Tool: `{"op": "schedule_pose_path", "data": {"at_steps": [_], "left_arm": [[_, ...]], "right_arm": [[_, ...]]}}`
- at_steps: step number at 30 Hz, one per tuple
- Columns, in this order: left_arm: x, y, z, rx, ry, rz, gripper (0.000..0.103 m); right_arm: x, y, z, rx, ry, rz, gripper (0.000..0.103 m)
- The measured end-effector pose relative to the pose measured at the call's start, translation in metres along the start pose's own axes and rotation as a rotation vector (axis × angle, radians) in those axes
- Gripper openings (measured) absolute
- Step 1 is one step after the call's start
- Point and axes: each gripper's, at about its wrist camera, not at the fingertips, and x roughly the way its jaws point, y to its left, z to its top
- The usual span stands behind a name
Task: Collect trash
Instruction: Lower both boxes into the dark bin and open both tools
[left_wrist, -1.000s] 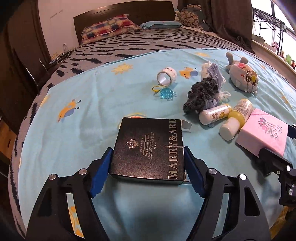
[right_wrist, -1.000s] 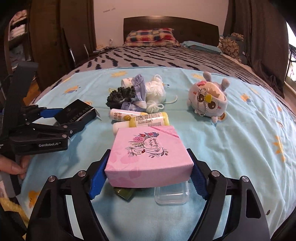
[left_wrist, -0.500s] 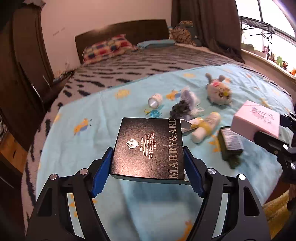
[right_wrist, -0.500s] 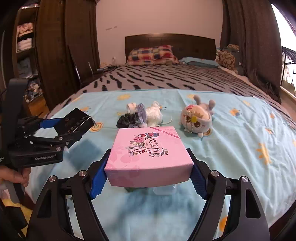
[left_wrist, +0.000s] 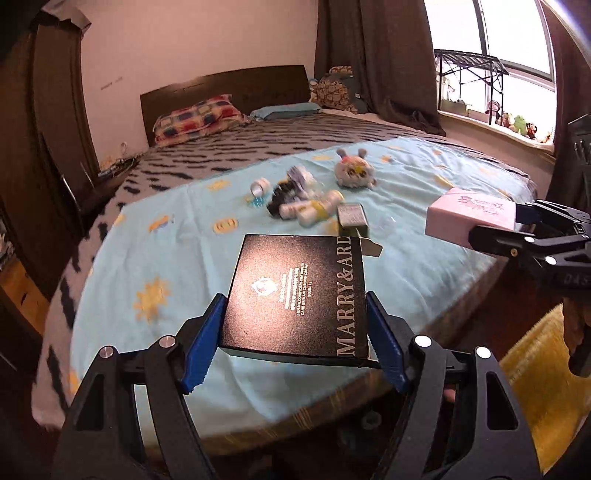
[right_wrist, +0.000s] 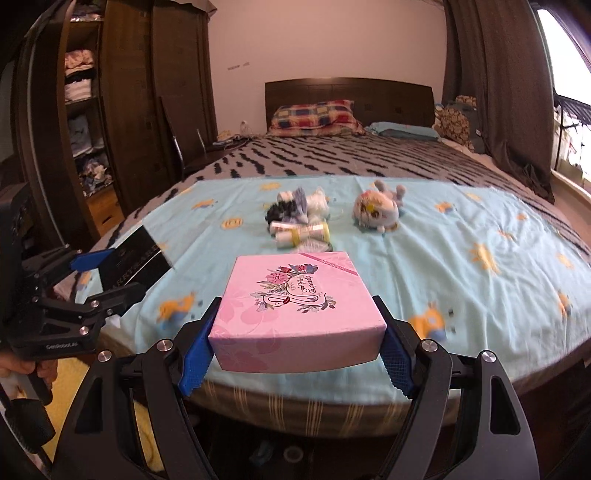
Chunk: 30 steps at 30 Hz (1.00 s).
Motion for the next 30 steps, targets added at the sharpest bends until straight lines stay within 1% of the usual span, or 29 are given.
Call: {"op": "schedule_pose_path", "data": {"at_steps": [3, 6, 10, 13, 16, 17, 19, 20, 21, 23, 25, 30], "left_arm": [[-0.001, -0.009, -0.025, -0.031, 0.035, -0.013, 0.07], [0.004, -0.02, -0.048, -0.051, 0.085, -0.023, 0.07], [0.016, -0.031, -0.075, -0.086, 0.155, -0.046, 0.07], [0.033, -0.041, -0.101, -0.115, 0.25, -0.083, 0.07], [0.049, -0.049, -0.121, -0.121, 0.319, -0.104, 0.07], [0.058, -0.051, -0.13, -0.128, 0.354, -0.109, 0.07], [0.07, -0.052, -0.14, -0.138, 0.394, -0.11, 0.07], [0.081, -0.051, -0.148, -0.158, 0.429, -0.114, 0.07], [0.087, -0.051, -0.152, -0.171, 0.446, -0.117, 0.07], [0.1, -0.051, -0.159, -0.188, 0.478, -0.13, 0.07], [0.112, -0.051, -0.164, -0.189, 0.499, -0.129, 0.07], [0.129, -0.052, -0.17, -0.184, 0.525, -0.115, 0.07]], "right_arm": [[0.0, -0.006, -0.022, 0.041, 0.052, 0.008, 0.078], [0.001, -0.008, -0.048, 0.06, 0.104, -0.009, 0.078], [0.011, -0.008, -0.082, 0.117, 0.195, 0.016, 0.078], [0.022, -0.005, -0.11, 0.153, 0.273, 0.031, 0.078], [0.039, -0.008, -0.131, 0.189, 0.353, 0.039, 0.078], [0.045, -0.008, -0.139, 0.197, 0.377, 0.037, 0.078], [0.061, -0.008, -0.152, 0.209, 0.435, 0.031, 0.078], [0.068, -0.008, -0.157, 0.214, 0.46, 0.029, 0.078], [0.076, -0.009, -0.161, 0.223, 0.486, 0.027, 0.078], [0.088, -0.008, -0.167, 0.238, 0.52, 0.029, 0.078], [0.099, -0.005, -0.171, 0.227, 0.536, 0.017, 0.078], [0.118, 0.001, -0.184, 0.207, 0.56, -0.014, 0.078]]}}
